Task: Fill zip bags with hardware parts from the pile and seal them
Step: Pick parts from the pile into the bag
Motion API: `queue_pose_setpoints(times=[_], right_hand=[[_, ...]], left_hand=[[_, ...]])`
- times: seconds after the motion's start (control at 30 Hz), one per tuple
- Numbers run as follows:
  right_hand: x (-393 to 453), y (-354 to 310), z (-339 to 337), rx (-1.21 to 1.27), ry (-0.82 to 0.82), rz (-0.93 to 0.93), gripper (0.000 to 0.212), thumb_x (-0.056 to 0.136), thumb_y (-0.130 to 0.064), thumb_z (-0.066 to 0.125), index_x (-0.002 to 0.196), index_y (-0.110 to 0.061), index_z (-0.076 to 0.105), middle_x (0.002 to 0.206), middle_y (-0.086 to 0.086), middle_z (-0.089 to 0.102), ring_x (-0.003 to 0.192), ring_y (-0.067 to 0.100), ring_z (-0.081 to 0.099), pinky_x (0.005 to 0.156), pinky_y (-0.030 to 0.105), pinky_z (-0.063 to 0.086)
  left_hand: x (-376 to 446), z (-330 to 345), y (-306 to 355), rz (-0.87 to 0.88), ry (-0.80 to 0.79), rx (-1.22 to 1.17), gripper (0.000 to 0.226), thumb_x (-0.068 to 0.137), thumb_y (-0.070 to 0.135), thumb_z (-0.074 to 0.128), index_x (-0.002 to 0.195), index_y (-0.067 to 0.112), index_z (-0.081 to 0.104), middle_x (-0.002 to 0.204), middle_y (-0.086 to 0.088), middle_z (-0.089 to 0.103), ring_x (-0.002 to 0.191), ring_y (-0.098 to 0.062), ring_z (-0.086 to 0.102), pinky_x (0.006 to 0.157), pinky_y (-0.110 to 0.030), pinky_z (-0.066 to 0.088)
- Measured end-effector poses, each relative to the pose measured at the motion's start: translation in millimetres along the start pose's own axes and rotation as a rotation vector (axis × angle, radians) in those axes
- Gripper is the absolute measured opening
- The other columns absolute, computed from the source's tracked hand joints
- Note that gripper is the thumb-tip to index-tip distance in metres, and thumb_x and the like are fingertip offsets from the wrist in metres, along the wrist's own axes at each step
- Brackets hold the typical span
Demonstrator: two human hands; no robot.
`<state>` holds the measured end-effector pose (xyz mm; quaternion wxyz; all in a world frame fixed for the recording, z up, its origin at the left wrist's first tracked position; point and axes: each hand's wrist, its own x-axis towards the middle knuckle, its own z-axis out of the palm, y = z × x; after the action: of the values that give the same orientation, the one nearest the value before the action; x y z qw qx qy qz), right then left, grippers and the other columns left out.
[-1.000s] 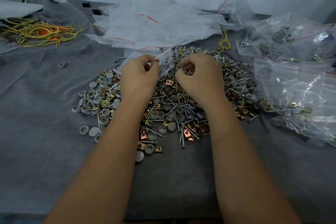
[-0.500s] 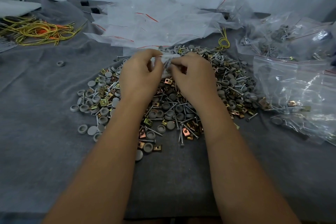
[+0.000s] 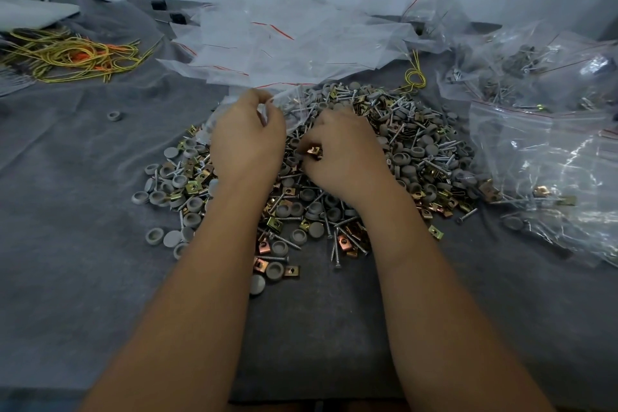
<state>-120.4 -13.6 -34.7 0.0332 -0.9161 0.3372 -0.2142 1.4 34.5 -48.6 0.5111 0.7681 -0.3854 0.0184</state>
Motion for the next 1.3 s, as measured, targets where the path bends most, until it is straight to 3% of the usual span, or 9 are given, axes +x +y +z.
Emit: queue_pose_setpoints(times=[0.1, 0.23, 0.4, 0.63, 0.73, 0.9, 1.1, 1.2, 1.3], right_hand=[[0.1, -3.1, 4.4, -0.081, -0.018, 0.005, 0.016, 0.086, -0.027, 0.064, 0.097, -0.026, 0.076, 0.094, 0.000, 0.057, 0.106, 0.026, 0.048, 0.094, 0.037, 0.037], [0.1, -7.0, 9.7, -0.100, 0.036, 0.054, 0.015, 0.087, -0.027, 0.062, 0.097, -0.022, 0.072, 0.097, 0.001, 0.061, 0.105, 0.026, 0.051, 0.090, 0.036, 0.036], [0.6, -9.1, 10.8, -0.093, 0.053, 0.076, 0.012, 0.086, -0.023, 0.061, 0.095, -0.020, 0.069, 0.097, 0.001, 0.064, 0.104, 0.026, 0.053, 0.090, 0.037, 0.036], [-2.3, -12.0, -0.4, 0.198, 0.295, 0.174, 0.006, 0.078, -0.017, 0.065, 0.076, -0.016, 0.059, 0.069, -0.005, 0.054, 0.073, 0.021, 0.053, 0.071, 0.034, 0.043], [-1.2, -11.1, -0.2, 0.242, 0.350, 0.151, 0.002, 0.081, -0.017, 0.066, 0.080, -0.016, 0.065, 0.070, -0.007, 0.051, 0.074, 0.020, 0.051, 0.068, 0.032, 0.040], [2.2, -4.6, 3.8, 0.259, 0.269, 0.116, 0.017, 0.090, -0.021, 0.062, 0.101, -0.023, 0.074, 0.088, 0.001, 0.059, 0.093, 0.025, 0.055, 0.081, 0.037, 0.044], [3.5, -0.1, 1.0, 0.446, 0.419, 0.222, 0.021, 0.088, -0.007, 0.055, 0.101, -0.017, 0.069, 0.076, -0.016, 0.049, 0.078, 0.010, 0.051, 0.073, 0.033, 0.048], [4.0, 4.8, -0.7, 0.370, 0.347, 0.268, 0.023, 0.085, -0.006, 0.055, 0.097, -0.017, 0.071, 0.089, -0.011, 0.060, 0.090, 0.016, 0.057, 0.084, 0.038, 0.049], [3.8, 7.4, 0.8, 0.121, 0.152, 0.207, 0.025, 0.087, -0.018, 0.055, 0.103, -0.023, 0.074, 0.106, 0.001, 0.065, 0.106, 0.026, 0.053, 0.090, 0.039, 0.044]], left_hand=[[-0.2, 0.1, 0.5, -0.008, -0.035, 0.003, 0.027, 0.096, 0.029, 0.046, 0.113, 0.025, 0.066, 0.062, 0.007, 0.053, 0.057, -0.012, 0.049, 0.056, -0.030, 0.034], [-2.7, 0.3, 2.6, -0.018, -0.053, -0.006, 0.027, 0.096, 0.031, 0.047, 0.114, 0.026, 0.067, 0.062, 0.009, 0.052, 0.056, -0.004, 0.047, 0.053, -0.027, 0.031], [-3.4, -1.1, 4.7, 0.004, -0.082, -0.003, 0.029, 0.096, 0.029, 0.045, 0.110, 0.025, 0.070, 0.061, 0.008, 0.051, 0.065, -0.020, 0.052, 0.052, -0.027, 0.029], [-2.8, -1.0, 4.4, 0.012, -0.102, 0.042, 0.029, 0.097, 0.031, 0.044, 0.099, 0.017, 0.070, 0.060, 0.001, 0.053, 0.059, -0.022, 0.049, 0.053, -0.031, 0.031], [-3.4, -0.5, 5.6, 0.052, -0.147, 0.006, 0.027, 0.097, 0.030, 0.046, 0.096, 0.018, 0.070, 0.058, 0.001, 0.051, 0.056, -0.021, 0.046, 0.055, -0.032, 0.036], [-3.7, 0.9, 5.5, 0.084, -0.161, -0.042, 0.027, 0.096, 0.026, 0.047, 0.100, 0.018, 0.072, 0.059, 0.002, 0.054, 0.053, -0.016, 0.044, 0.053, -0.032, 0.034], [-2.6, 0.8, 3.7, 0.016, -0.090, -0.096, 0.028, 0.097, 0.029, 0.045, 0.104, 0.021, 0.072, 0.053, 0.003, 0.050, 0.051, -0.017, 0.045, 0.056, -0.035, 0.042], [-1.5, 0.7, 2.9, -0.024, -0.046, -0.117, 0.027, 0.096, 0.028, 0.045, 0.101, 0.020, 0.071, 0.052, 0.004, 0.049, 0.049, -0.016, 0.043, 0.054, -0.032, 0.037], [-1.1, 0.4, 2.0, -0.037, -0.044, -0.122, 0.027, 0.096, 0.028, 0.046, 0.100, 0.019, 0.071, 0.052, 0.004, 0.048, 0.049, -0.016, 0.042, 0.054, -0.030, 0.034]])
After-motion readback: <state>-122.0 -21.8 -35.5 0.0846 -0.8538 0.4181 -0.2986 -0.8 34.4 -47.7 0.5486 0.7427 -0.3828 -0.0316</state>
